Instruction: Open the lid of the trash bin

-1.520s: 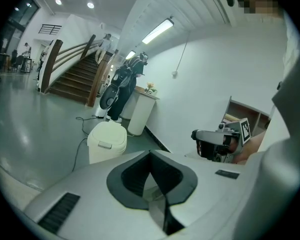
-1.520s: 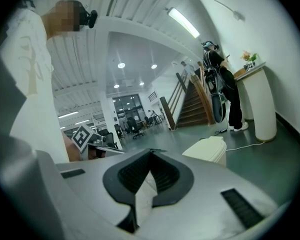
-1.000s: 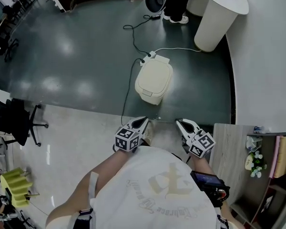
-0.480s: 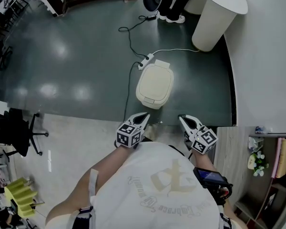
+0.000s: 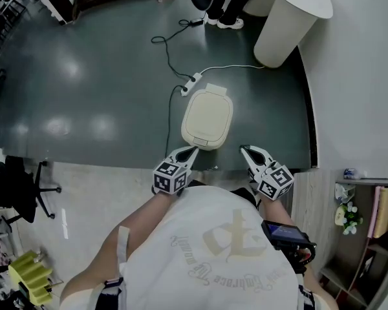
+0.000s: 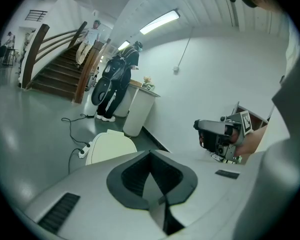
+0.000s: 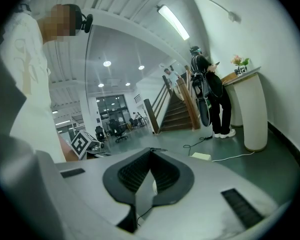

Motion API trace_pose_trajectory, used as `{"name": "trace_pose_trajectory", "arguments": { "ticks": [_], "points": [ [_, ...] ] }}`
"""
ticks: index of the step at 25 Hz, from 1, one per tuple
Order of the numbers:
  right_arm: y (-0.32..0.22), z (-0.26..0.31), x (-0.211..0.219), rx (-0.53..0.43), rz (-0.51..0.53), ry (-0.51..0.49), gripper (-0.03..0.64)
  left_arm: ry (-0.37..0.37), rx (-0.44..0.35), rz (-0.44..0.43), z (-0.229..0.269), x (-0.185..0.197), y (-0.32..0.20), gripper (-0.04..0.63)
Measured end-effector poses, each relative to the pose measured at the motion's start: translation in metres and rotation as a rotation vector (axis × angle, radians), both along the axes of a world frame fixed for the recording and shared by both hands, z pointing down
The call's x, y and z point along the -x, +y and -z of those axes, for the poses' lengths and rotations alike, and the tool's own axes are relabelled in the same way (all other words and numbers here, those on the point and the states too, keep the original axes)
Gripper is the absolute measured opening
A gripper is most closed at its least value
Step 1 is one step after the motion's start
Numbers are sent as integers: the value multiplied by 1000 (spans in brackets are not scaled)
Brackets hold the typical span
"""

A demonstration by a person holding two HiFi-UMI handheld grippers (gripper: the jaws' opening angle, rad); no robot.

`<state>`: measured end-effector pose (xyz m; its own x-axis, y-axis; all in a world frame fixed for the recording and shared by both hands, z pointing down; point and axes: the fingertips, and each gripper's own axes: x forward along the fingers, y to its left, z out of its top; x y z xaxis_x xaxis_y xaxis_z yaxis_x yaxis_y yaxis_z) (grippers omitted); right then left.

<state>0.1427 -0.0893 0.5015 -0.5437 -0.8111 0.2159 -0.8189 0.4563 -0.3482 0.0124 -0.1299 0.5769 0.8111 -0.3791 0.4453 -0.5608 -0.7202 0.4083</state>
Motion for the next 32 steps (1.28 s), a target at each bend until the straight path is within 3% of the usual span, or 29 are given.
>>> {"name": "trace_pose_trajectory", "arguments": {
  "ticks": [7,17,32],
  "points": [
    [-11,-10,1,22,-12,62,5,-17,25,-26,-15,-1,-9,14],
    [-26,-30,3,53,17,62,5,-93,61,-65,-44,-6,-14,14],
    [-34,-103,46,171,232,140,5,-149,107,15,-75,0,-10,14]
  ]
}}
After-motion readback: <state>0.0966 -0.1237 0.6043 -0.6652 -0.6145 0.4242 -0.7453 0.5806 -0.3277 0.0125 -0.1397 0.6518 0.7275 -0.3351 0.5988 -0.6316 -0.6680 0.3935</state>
